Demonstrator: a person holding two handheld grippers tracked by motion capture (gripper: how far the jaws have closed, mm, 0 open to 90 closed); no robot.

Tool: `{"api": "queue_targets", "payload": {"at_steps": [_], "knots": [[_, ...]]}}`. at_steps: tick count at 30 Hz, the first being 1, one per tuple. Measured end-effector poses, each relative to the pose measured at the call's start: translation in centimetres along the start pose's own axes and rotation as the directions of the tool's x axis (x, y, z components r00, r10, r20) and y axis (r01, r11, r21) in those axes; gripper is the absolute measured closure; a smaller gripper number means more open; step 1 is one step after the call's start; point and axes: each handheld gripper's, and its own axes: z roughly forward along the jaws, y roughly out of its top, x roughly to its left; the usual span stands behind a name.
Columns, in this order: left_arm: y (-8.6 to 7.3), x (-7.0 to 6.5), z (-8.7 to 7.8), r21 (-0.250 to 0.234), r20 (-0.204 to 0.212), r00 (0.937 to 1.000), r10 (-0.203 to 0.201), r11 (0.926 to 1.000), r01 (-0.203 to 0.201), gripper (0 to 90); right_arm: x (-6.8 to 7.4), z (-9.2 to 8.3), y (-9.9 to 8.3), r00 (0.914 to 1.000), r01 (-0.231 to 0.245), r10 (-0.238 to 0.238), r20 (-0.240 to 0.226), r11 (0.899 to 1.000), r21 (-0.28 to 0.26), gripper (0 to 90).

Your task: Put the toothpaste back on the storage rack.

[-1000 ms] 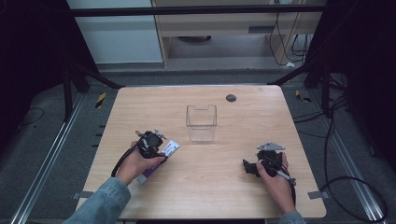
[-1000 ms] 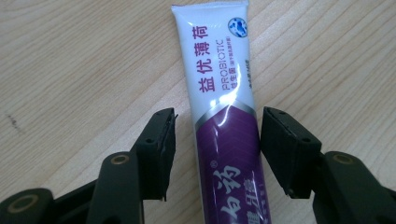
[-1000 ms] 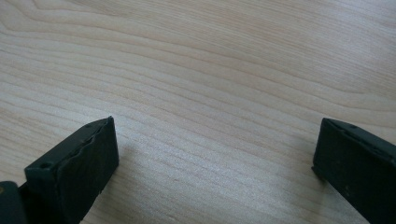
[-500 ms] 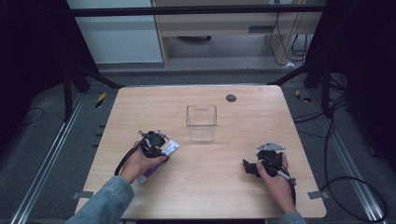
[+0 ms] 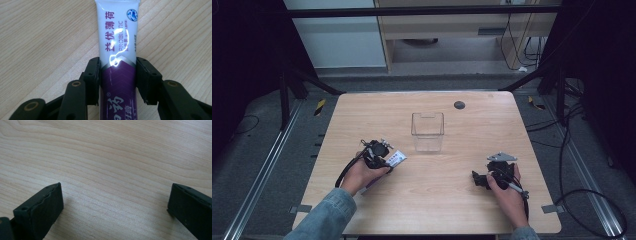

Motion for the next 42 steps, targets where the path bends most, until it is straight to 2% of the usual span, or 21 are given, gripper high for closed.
{"api": "queue_targets", "payload": {"at_steps": [6,7,11,13,16,19,22,25,30,36,42], "knots": [[0.0,-0.3,-0.1,0.004,-0.009,0.9997,0.021,0.9998,-0.021,62.2,0.0,0.0,0.0,1.0,-0.001,0.001,0.001,1.0,-0.001,0.3],[0.1,-0.3,-0.1,0.013,-0.015,0.999,0.042,0.999,-0.042,64.3,0.0,0.0,0.0,1.0,-0.002,0.002,0.0,1.0,-0.001,0.3],[0.2,-0.5,-0.3,0.019,-0.014,0.9976,0.068,0.9975,-0.068,67.9,0.0,0.0,0.0,1.0,0.0,0.0,0.001,1.0,0.0,0.3],[0.2,-0.5,-0.4,0.02,-0.004,0.9976,0.07,0.9974,-0.069,71.5,0.0,0.0,0.0,1.0,-0.002,0.002,-0.001,1.0,0.0,0.3],[0.3,-0.4,-0.8,0.019,0.032,0.9975,0.062,0.9978,-0.063,76.0,0.0,0.0,0.0,1.0,-0.001,0.001,-0.001,1.0,-0.001,0.3],[0.2,-0.3,-0.9,0.022,0.049,0.9973,0.054,0.9982,-0.055,77.1,0.0,0.0,0.0,1.0,0.0,0.0,0.001,1.0,0.0,0.3],[-0.1,-0.2,-1.1,0.008,0.072,0.9966,0.041,0.9991,-0.041,78.3,0.0,0.0,0.0,1.0,-0.002,0.002,-0.001,1.0,0.0,0.3],[-0.3,-0.3,-1.3,-0.007,0.075,0.9965,0.037,0.9993,-0.037,78.6,0.0,0.0,0.0,1.0,-0.002,0.002,-0.001,1.0,0.0,0.3],[0.2,-0.4,-3.0,-0.064,0.048,0.9979,0.044,0.9971,-0.041,78.6,0.0,0.0,0.0,1.0,0.0,0.0,0.001,1.0,0.0,0.3],[0.6,-0.3,-3.9,-0.085,0.035,0.9979,0.055,0.9951,-0.052,78.6,0.0,0.0,0.0,1.0,-0.001,0.001,0.001,1.0,-0.001,0.3],[0.8,0.3,-4.7,-0.123,0.035,0.9988,0.035,0.992,-0.03,78.7,0.0,0.0,0.0,1.0,-0.002,0.002,-0.001,1.0,0.0,0.3]]}}
